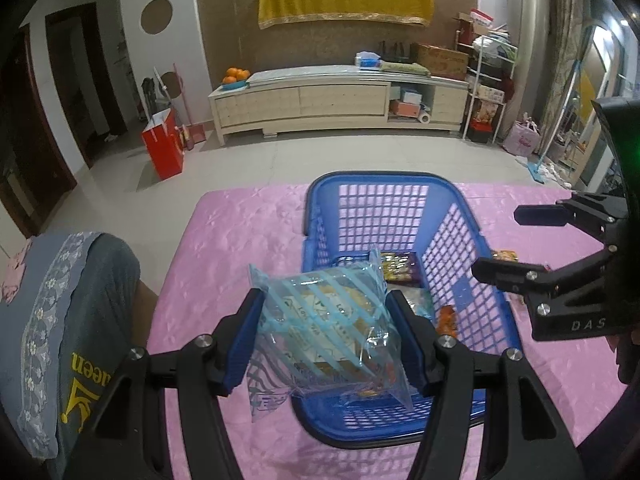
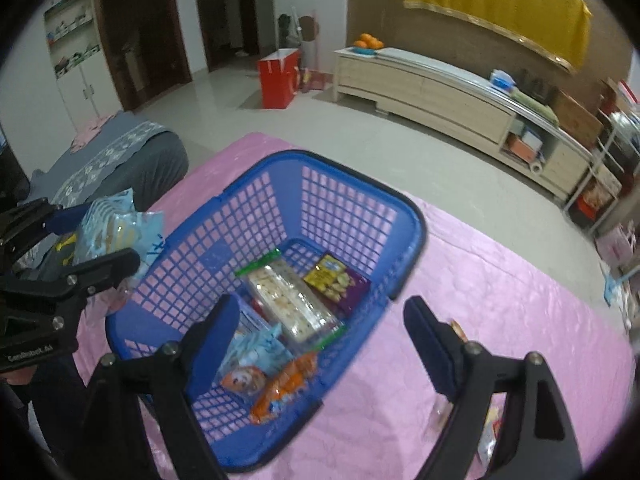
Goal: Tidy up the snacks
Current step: 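Lower the light-blue striped bag into the basket and open the left gripper, then move both grippers from the basket back toward the remaining snacks, then close the right gripper on the red-and-silver snack pouch, then close the left gripper on the clear cracker pack while the right holds the pouch, then carry the cracker pack and red pouch together over the blue basket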
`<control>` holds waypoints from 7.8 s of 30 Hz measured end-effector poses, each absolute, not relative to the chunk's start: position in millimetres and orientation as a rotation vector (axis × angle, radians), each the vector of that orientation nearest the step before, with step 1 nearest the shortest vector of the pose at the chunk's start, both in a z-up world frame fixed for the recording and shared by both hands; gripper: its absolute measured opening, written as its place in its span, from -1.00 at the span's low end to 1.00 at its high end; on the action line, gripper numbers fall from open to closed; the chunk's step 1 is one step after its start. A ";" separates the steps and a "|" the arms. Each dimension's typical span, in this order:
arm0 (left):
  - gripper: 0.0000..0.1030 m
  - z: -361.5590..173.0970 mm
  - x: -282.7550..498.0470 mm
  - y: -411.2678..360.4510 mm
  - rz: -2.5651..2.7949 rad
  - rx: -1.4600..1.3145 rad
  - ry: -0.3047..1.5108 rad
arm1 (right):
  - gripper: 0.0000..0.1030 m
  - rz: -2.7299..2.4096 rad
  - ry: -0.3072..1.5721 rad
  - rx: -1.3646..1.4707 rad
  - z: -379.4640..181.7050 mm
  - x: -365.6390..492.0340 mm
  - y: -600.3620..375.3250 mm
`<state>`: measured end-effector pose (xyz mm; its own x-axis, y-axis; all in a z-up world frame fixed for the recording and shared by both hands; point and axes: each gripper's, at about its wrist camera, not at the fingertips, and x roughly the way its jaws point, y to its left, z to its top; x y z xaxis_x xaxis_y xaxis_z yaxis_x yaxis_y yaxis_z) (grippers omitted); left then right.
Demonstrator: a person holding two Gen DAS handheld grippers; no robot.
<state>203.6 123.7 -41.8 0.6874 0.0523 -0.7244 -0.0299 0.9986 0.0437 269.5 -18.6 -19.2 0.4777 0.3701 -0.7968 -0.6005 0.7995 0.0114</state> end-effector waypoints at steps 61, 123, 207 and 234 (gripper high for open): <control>0.59 -8.7 193.8 -37.6 -0.180 0.198 0.743 | 0.69 0.402 0.831 -0.084 23.4 215.7 -176.6; 0.59 -165.6 253.8 -154.1 -0.362 0.260 1.013 | 0.69 0.716 1.107 -0.469 -169.8 308.0 -270.5; -0.06 -131.9 287.6 -153.3 -0.454 0.335 1.071 | -0.35 0.451 0.996 -0.042 -106.7 253.9 -305.8; -0.07 8.3 179.0 -12.6 -0.289 0.267 0.792 | -0.35 0.647 0.761 -0.118 36.9 192.0 -148.4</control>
